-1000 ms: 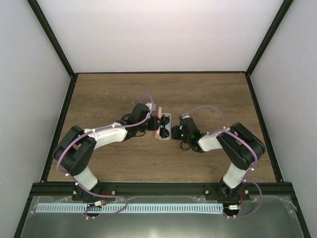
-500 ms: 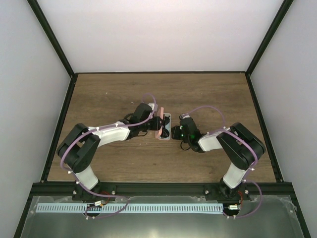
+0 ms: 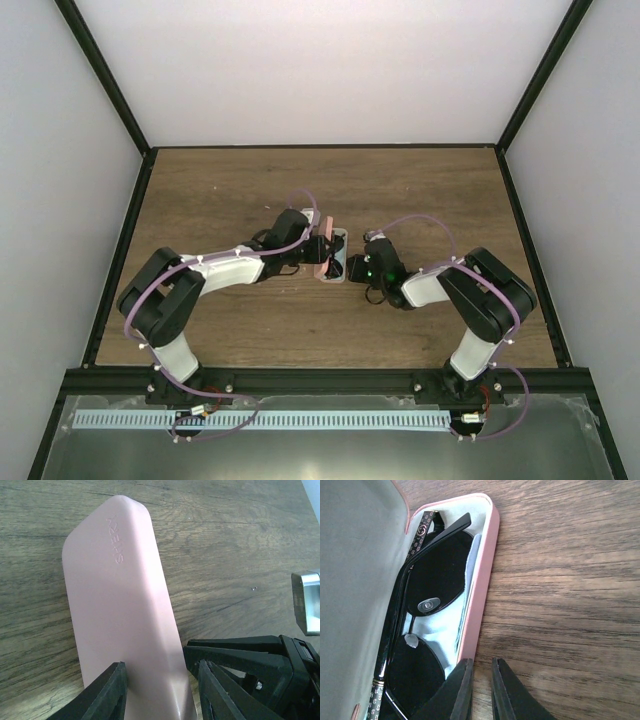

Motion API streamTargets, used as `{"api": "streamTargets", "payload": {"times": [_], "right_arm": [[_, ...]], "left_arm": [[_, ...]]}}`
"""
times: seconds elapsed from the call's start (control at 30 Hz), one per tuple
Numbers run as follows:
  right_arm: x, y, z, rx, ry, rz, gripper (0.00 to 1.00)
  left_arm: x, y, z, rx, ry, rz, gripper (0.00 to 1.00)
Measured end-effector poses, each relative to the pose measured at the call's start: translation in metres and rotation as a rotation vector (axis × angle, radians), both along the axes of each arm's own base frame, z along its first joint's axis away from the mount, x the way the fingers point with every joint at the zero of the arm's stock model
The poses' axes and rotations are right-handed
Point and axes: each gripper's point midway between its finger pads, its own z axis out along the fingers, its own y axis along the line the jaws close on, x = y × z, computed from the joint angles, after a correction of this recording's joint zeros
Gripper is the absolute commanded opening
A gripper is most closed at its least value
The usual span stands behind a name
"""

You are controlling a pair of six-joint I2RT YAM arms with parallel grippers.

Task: Organize the sunglasses
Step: Close the sunglasses case at the center of the board.

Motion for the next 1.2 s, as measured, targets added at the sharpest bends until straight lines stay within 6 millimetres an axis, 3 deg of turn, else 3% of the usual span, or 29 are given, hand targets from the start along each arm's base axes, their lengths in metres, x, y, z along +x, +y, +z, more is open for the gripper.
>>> {"api": "streamTargets", "payload": {"times": [0.43, 0.7, 1.2], "right_arm": [[0.000, -0.001, 0.000, 0.002, -0.002, -0.001, 0.13], [-0.001, 0.001, 0.001, 0.009, 0.001, 0.010, 0.13], [-0.012, -0.007, 0.010, 0.013, -0.013, 0.007, 0.13]], "left_arm": [[-0.005, -0.015, 0.005, 0.001, -0.008, -0.029, 0.42], [-0.011, -0.025, -0.007, 0.017, 0.015, -0.054, 0.43], [-0.011, -0.015, -0.001, 0.043, -0.003, -0.020, 0.43]]}}
